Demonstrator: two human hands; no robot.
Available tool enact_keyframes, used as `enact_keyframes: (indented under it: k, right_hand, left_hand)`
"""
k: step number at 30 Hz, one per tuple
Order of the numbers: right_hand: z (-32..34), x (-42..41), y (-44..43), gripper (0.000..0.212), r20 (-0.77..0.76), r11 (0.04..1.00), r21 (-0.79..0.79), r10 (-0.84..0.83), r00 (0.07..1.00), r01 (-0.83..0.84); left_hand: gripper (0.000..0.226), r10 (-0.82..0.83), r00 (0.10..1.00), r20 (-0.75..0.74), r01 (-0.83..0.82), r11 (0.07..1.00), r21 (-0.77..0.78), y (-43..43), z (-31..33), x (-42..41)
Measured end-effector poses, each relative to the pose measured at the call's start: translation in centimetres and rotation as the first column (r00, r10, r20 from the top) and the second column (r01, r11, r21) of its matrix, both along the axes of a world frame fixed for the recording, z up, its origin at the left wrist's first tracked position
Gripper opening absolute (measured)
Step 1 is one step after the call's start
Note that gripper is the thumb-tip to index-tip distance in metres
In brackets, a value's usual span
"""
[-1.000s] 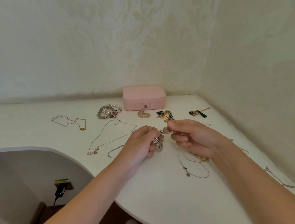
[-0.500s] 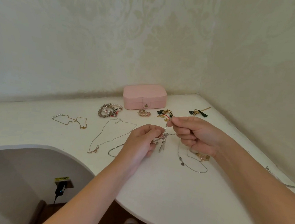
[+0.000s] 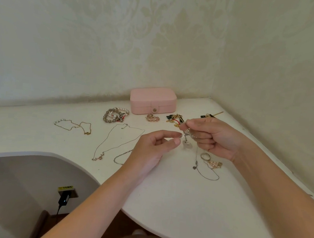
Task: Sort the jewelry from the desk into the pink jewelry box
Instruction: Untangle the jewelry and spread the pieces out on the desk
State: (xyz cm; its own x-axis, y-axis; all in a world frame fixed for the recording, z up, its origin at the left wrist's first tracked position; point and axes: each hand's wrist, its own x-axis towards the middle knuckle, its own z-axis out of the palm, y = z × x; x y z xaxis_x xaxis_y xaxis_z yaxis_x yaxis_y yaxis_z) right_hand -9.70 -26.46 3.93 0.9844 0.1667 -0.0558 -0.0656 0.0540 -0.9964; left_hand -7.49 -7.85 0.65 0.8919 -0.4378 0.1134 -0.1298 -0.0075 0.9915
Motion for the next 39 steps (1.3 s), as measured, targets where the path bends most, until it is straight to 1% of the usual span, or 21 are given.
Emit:
enact_keyframes:
  k: [5, 8, 11, 15, 18, 21, 25, 28, 31, 33, 35, 39]
  right_hand:
    - [0.3, -0.1, 0.5, 0.029, -0.029, 0.992, -0.037, 0.117, 0.993, -0.118]
    - [0.3, -0.2, 0.5, 0.034, -0.036, 0.988, -0.029, 0.154, 0.987, -0.155]
    - [0.4, -0.3, 0.4, 0.035, -0.032, 0.984, -0.021, 0.177, 0.984, -0.177]
    - [0.6, -0.4, 0.4, 0.036, -0.011, 0.981, -0.01, 0.193, 0.981, -0.193]
    - [0.5, -0.5, 0.3, 0.036, 0.019, 0.985, -0.021, 0.171, 0.985, -0.171]
    - [0.4, -0.4, 0.2, 0.031, 0.034, 0.99, -0.037, 0.137, 0.99, -0.135]
    - [0.4, -0.3, 0.0, 0.032, 0.054, 0.997, -0.032, 0.067, 0.996, -0.065]
    - [0.6, -0.4, -0.2, 0.034, 0.083, 0.991, -0.122, 0.064, 0.994, -0.053]
    - [1.0, -0.8, 0.0, 0.035, 0.117, 0.969, -0.241, 0.077, 0.99, -0.047]
    - [1.4, -1.0, 0.2, 0.034, 0.16, 0.949, -0.315, 0.06, 0.985, -0.006]
    - [1.5, -1.1, 0.3, 0.033, 0.223, 0.932, -0.358, 0.023, 0.975, 0.06]
    - [1.4, -1.1, 0.4, 0.03, 0.315, 0.918, -0.371, -0.019, 0.949, 0.142]
  left_hand:
    - [0.017, -0.02, 0.999, 0.031, 0.02, 1.0, -0.002, 0.0, 0.1, -0.1]
    - [0.016, -0.01, 0.999, 0.038, 0.01, 1.0, 0.004, 0.0, 0.4, -0.3]
    - [0.019, 0.006, 1.0, 0.005, -0.006, 0.999, -0.038, 0.1, 0.4, -0.2]
    - [0.015, -0.01, 0.998, -0.054, 0.005, 0.997, -0.08, 0.2, 0.6, -0.3]
    - [0.014, -0.012, 0.998, -0.063, 0.01, 0.999, -0.033, 0.2, 0.6, -0.2]
    - [0.013, -0.043, 0.997, -0.071, 0.044, 0.999, 0.009, 0.2, 0.5, -0.2]
    - [0.016, -0.083, 0.992, -0.098, 0.08, 0.996, -0.042, 0.4, 0.5, 0.0]
    - [0.02, -0.097, 0.99, -0.103, 0.089, 0.993, -0.081, 0.4, 0.5, 0.0]
    - [0.015, -0.064, 0.993, -0.097, 0.056, 0.995, -0.085, 0.4, 0.4, 0.0]
    - [0.014, -0.043, 0.993, -0.11, 0.032, 0.994, -0.1, 0.4, 0.4, 0.1]
    - [0.013, -0.037, 0.988, -0.152, 0.018, 0.992, -0.124, 0.4, 0.5, 0.2]
    - [0.014, -0.052, 0.958, -0.283, 0.011, 0.989, -0.145, 0.4, 0.6, 0.4]
